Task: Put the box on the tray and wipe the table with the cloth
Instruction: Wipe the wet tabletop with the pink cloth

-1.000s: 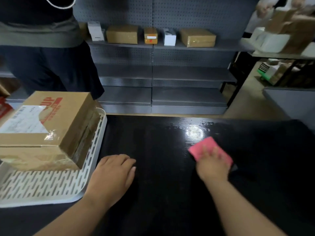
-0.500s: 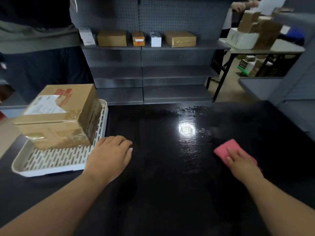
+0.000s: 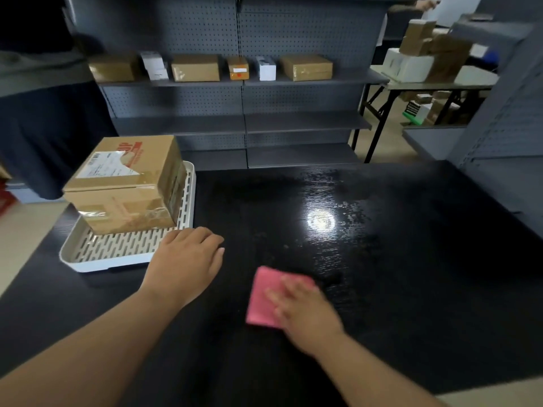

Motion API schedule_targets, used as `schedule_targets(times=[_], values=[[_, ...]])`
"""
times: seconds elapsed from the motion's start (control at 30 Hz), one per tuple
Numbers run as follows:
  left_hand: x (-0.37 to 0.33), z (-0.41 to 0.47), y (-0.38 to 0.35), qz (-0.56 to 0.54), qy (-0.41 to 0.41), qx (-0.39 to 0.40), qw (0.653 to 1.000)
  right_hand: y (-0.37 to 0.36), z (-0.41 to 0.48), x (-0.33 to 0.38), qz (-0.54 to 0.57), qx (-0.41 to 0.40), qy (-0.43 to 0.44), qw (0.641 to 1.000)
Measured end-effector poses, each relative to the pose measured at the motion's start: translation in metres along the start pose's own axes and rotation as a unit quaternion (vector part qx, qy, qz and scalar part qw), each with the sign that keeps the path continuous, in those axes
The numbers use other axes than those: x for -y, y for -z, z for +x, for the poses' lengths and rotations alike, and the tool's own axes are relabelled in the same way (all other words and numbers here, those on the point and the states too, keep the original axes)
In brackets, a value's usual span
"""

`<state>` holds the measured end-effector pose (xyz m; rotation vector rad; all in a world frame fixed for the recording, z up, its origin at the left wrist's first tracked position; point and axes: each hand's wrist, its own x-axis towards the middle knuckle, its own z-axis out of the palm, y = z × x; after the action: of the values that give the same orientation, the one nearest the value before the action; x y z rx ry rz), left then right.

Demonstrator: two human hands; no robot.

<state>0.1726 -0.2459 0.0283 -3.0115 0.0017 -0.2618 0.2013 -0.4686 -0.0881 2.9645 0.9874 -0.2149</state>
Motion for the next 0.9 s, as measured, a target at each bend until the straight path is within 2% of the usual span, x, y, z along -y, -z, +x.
schedule_targets(times=[0.07, 0.13, 0.2, 0.23, 0.33, 0.43, 0.5, 0.6, 0.63, 0.7, 0.8, 0.9], values=[[0.002, -0.01, 0.003, -0.004, 0.002, 0.002, 1.0, -0.008, 0.0, -0.06, -0.036, 0.045, -0.104, 0.993], [0.006, -0.02, 0.007, -0.002, 0.004, 0.003, 1.0, -0.018, 0.007, -0.102, -0.006, 0.092, -0.22, 0.971], [0.01, -0.028, 0.011, 0.003, 0.005, 0.004, 1.0, -0.023, 0.018, -0.097, 0.058, 0.116, -0.297, 0.946], [0.012, -0.031, 0.012, 0.005, 0.006, 0.003, 1.0, -0.024, 0.026, -0.078, 0.079, 0.118, -0.304, 0.942], [0.014, -0.035, 0.012, 0.01, 0.012, 0.001, 1.0, -0.015, 0.033, 0.012, 0.072, 0.085, -0.19, 0.975], [0.007, -0.035, 0.009, 0.007, 0.02, 0.001, 1.0, 0.0, 0.011, 0.081, 0.05, 0.108, -0.043, 0.992], [0.0, -0.034, 0.007, -0.005, 0.014, -0.003, 1.0, 0.013, -0.005, 0.089, 0.044, 0.124, -0.002, 0.991], [-0.01, -0.035, 0.003, -0.012, 0.004, -0.01, 1.0, 0.014, -0.027, 0.057, 0.034, 0.088, 0.042, 0.995], [-0.013, -0.035, 0.003, -0.018, 0.004, -0.011, 1.0, 0.016, -0.033, 0.042, 0.037, 0.069, 0.044, 0.996], [-0.017, -0.035, 0.002, -0.028, 0.001, -0.012, 1.0, 0.02, -0.045, 0.013, 0.056, 0.109, -0.031, 0.992], [-0.021, -0.035, 0.001, -0.034, -0.011, -0.003, 0.999, 0.023, -0.058, -0.034, 0.059, 0.108, -0.104, 0.987], [-0.023, -0.032, 0.0, -0.045, -0.013, 0.005, 0.999, 0.015, -0.065, -0.08, 0.066, 0.078, -0.125, 0.987]])
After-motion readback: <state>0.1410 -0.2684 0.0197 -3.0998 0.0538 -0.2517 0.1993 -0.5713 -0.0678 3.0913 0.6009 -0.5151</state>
